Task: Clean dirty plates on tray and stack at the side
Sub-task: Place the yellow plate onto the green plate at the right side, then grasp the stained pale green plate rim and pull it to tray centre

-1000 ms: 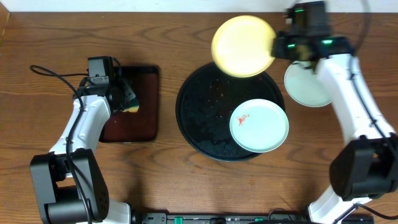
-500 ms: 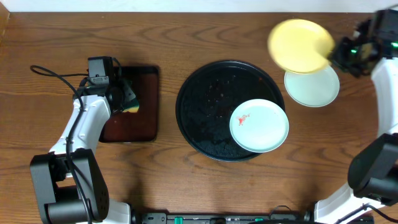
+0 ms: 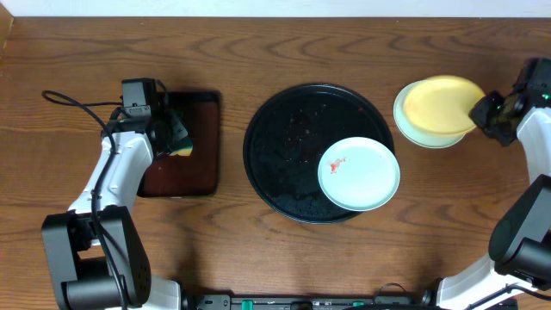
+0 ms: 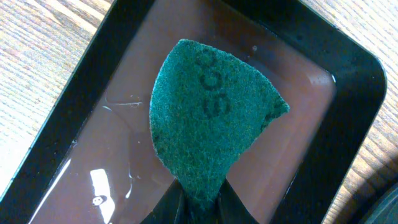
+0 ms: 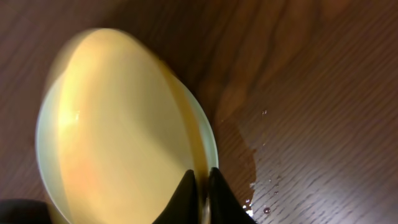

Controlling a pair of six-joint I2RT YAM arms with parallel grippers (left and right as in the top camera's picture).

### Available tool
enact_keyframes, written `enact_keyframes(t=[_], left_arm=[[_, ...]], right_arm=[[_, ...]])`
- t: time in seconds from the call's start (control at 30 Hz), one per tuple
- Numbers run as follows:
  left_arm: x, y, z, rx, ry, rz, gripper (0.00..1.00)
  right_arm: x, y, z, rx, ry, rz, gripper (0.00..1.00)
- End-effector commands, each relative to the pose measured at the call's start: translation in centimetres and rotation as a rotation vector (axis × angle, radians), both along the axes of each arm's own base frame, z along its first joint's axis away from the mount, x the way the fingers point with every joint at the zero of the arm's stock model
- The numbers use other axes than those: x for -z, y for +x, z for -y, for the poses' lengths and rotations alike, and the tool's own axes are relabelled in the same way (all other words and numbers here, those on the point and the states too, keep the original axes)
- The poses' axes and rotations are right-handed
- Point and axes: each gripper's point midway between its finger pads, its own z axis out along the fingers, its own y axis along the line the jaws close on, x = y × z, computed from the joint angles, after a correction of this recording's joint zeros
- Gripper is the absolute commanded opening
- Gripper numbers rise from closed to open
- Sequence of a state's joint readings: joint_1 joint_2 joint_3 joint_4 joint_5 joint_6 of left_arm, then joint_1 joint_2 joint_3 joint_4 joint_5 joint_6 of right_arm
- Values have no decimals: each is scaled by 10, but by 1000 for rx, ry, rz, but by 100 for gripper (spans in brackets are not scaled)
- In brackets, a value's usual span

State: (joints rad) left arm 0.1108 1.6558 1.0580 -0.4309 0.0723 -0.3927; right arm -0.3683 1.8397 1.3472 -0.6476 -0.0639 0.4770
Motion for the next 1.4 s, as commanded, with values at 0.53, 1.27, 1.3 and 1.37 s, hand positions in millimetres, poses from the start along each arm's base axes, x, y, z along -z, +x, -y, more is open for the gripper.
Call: enact_keyframes(t=[0.53, 1.27, 1.3, 1.37], left_arm=[[4, -2, -3, -17, 6, -10, 8], [3, -2, -3, -17, 6, -6, 8], [3, -2, -3, -17, 6, -6, 8], [3, -2, -3, -17, 6, -6, 8]], right_arm=[[-64, -25, -139, -397, 133, 47, 61], [8, -172, -200, -167, -67, -469, 58], [13, -174, -201, -166, -60, -474, 58], [23, -177, -202, -160, -47, -475, 58]])
